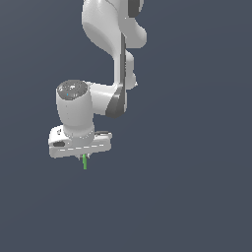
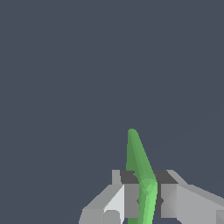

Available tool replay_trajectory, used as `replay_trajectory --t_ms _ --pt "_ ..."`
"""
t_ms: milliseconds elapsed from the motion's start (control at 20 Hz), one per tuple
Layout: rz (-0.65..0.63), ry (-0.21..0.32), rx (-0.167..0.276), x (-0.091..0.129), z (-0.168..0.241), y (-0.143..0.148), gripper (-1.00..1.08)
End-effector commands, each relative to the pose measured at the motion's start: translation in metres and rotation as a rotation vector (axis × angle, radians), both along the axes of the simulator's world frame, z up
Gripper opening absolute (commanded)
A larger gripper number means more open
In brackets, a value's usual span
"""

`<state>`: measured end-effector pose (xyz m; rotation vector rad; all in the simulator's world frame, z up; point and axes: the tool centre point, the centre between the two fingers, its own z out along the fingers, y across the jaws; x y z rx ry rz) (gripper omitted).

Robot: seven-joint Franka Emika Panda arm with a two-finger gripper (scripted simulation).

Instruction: Pick up the object and move it to a goal position.

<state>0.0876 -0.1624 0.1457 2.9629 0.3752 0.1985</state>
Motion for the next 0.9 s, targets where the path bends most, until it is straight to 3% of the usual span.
replay_trajectory --t_ms 0,400,850 --pt "-0.021 -0.066 -0.009 0.005 0.015 -0.020 -1.00" --pt "-0.067 -0.208 -0.026 0.010 0.049 -0.063 -1.00" --pt "-0.083 -0.260 -0.029 0.010 0.061 -0.079 -1.00"
